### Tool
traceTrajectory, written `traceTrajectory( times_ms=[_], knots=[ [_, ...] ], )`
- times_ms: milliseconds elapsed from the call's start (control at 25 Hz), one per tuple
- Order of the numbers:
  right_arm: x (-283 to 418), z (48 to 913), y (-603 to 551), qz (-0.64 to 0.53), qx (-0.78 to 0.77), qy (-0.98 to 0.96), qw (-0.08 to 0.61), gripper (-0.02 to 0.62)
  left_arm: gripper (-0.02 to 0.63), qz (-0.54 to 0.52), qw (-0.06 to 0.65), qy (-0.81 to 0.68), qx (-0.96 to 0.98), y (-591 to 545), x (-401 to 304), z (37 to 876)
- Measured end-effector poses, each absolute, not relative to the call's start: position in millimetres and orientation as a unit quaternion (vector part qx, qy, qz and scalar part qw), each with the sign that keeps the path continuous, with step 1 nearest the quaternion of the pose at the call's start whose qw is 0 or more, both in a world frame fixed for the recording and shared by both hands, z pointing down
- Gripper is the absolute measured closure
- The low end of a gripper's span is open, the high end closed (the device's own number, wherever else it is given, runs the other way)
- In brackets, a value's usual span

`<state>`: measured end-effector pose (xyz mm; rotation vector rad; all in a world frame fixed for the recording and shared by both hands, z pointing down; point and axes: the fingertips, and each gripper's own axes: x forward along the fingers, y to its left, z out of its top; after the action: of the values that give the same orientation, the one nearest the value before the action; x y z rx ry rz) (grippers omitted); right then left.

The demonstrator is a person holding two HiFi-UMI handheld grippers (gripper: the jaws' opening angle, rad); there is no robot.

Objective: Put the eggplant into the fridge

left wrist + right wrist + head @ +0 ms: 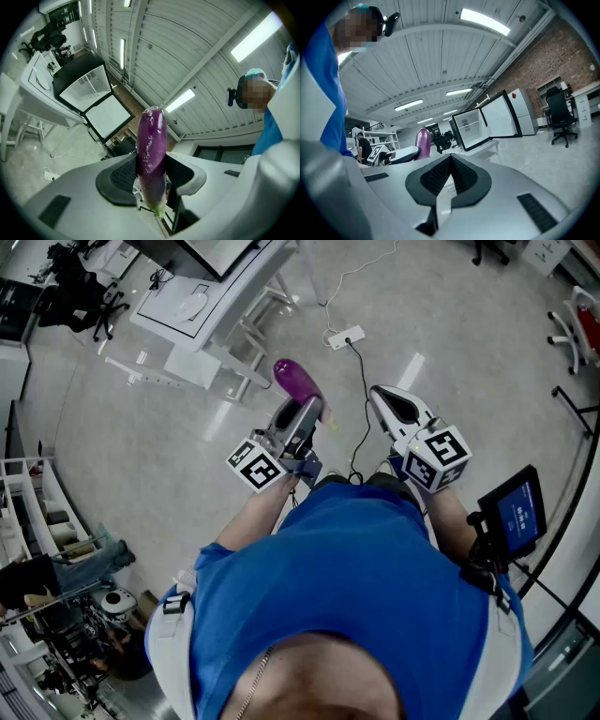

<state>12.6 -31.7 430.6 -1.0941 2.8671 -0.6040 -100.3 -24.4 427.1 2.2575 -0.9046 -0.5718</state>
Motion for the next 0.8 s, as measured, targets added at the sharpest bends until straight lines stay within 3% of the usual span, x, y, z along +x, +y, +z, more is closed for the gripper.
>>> traceTrajectory(
  times_ms=[800],
  knots=[
    [4, 418, -33, -0.192, -0.341, 0.92, 0.029, 0.594, 0.419, -0.215, 0.31, -0.351, 0.857, -24, -108, 417]
  ],
)
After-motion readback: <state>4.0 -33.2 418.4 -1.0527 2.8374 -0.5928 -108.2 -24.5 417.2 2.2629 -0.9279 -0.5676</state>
